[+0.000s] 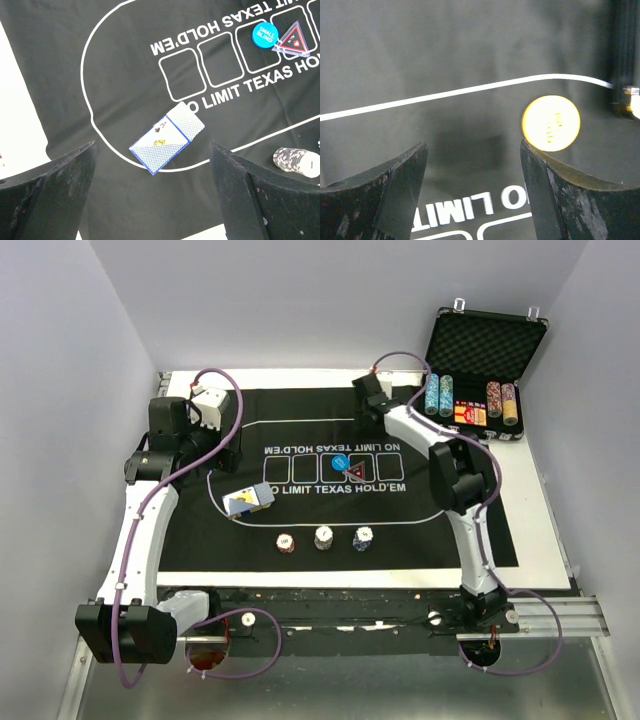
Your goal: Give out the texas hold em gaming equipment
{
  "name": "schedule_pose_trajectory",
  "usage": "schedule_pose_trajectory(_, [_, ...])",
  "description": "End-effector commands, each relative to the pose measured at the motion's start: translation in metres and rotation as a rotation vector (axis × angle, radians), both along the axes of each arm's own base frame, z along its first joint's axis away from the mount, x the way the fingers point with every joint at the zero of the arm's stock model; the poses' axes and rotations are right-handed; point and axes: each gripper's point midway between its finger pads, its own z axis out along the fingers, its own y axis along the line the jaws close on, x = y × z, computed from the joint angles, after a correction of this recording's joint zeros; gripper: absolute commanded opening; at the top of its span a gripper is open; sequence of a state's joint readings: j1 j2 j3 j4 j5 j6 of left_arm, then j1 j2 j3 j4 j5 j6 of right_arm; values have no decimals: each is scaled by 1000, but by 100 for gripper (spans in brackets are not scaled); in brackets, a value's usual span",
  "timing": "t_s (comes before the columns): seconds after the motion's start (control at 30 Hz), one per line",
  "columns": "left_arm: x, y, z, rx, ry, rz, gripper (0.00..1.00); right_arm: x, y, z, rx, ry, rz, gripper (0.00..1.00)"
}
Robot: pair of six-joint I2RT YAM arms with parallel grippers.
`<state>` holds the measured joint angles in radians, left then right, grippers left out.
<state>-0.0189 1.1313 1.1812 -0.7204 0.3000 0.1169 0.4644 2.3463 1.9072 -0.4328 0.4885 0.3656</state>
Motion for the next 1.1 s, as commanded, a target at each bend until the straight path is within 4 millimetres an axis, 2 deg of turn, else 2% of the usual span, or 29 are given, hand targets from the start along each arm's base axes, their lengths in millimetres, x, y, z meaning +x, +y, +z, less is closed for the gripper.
schedule_pose_trajectory(0.0, [0, 0, -1, 1, 0, -13, 99, 3, -47, 32, 21, -56, -138, 84])
schedule_pose_trajectory(0.23, [1, -2, 0, -12, 0, -18, 99, 2, -68, 21, -10, -35, -191, 90])
schedule_pose_trajectory(0.4, [2, -3, -1, -15, 5, -17, 99, 4, -84, 14, 14, -17, -229, 91])
schedule_pose_trajectory(0.83, [2, -4, 6, -26, -2, -14, 99, -11, -79, -35, 61, 80, -233, 90])
schedule_pose_trajectory(1.07, [3, -4, 7, -32, -3, -12, 99, -14, -73, -50, 91, 107, -229, 82])
